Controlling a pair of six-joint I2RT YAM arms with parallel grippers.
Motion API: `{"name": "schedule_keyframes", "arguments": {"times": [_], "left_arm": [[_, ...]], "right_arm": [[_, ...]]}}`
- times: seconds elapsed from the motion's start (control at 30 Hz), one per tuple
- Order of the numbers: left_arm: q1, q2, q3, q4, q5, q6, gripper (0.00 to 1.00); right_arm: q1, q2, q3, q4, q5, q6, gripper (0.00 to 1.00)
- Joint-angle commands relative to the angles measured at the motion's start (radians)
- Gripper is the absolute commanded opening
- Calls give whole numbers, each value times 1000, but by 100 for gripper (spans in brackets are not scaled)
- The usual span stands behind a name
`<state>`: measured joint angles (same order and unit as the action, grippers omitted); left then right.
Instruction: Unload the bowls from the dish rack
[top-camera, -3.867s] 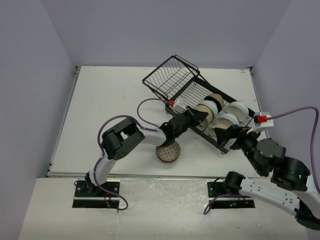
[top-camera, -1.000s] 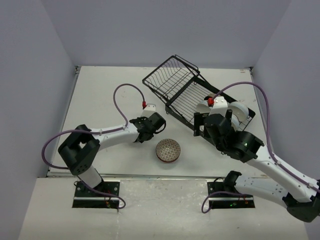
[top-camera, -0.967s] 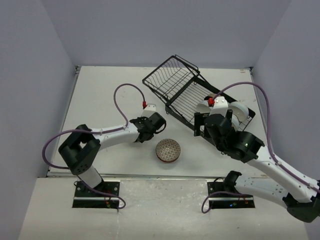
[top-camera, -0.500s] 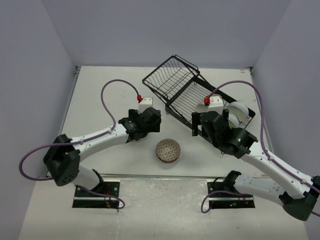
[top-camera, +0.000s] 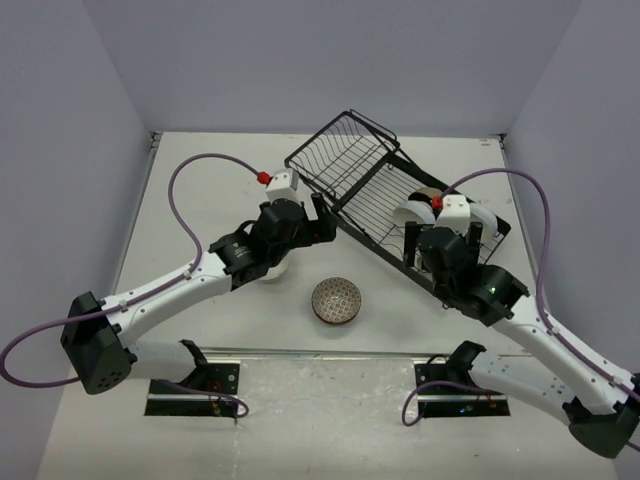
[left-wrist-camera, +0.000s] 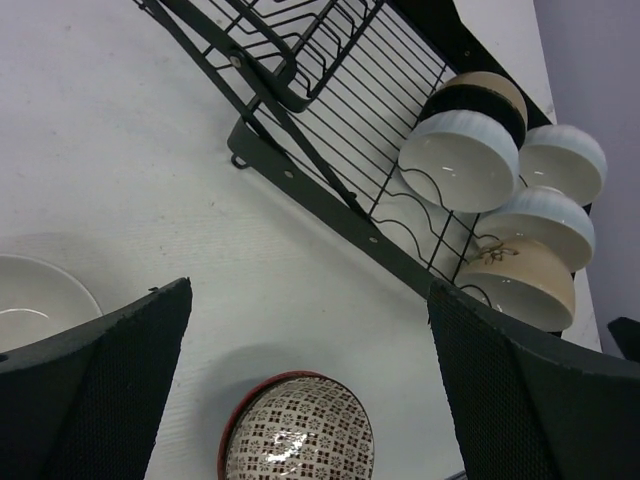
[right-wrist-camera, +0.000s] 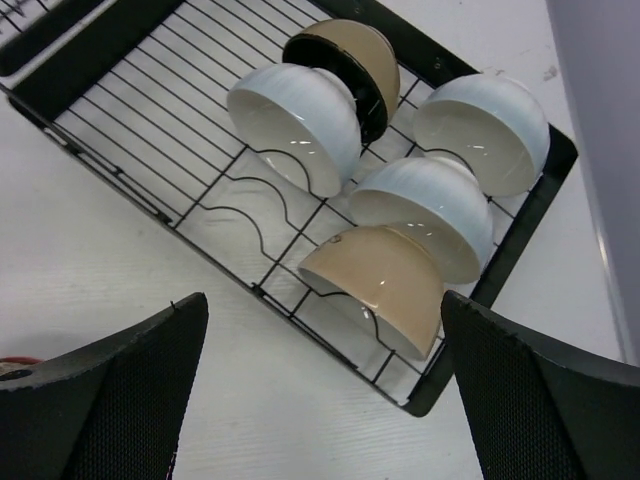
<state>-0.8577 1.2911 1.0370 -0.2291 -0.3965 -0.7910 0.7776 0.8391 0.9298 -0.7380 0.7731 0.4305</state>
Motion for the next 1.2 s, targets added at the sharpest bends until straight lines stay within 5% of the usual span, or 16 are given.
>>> {"name": "schedule_keyframes", "arguments": {"times": [0.0, 0.27, 0.4, 0.5, 0.6, 0.87, 1.17], "left_arm": [[8, -36, 43, 5, -40, -73, 100], [17, -249, 89, -416, -271, -8, 100], [17, -419, 81, -582, -314, 42, 100], [17, -524, 61, -634, -321, 87, 100], [17, -579, 37, -676, -358, 116, 100], [17, -621, -98, -671, -479, 165, 100], [17, -674, -144, -607, -472, 193, 100]], "right_arm": [[-5, 69, -35, 97, 93, -163, 99], [-64, 351, -33, 477, 111, -652, 99], [-161, 567, 85, 465, 141, -740, 93], [-166, 692, 145, 442, 169, -739, 75], [-166, 794, 167, 501, 219, -812, 68], [-173, 969, 161, 663, 314, -932, 65], [-187, 1003, 135, 822, 374, -1016, 43]]}}
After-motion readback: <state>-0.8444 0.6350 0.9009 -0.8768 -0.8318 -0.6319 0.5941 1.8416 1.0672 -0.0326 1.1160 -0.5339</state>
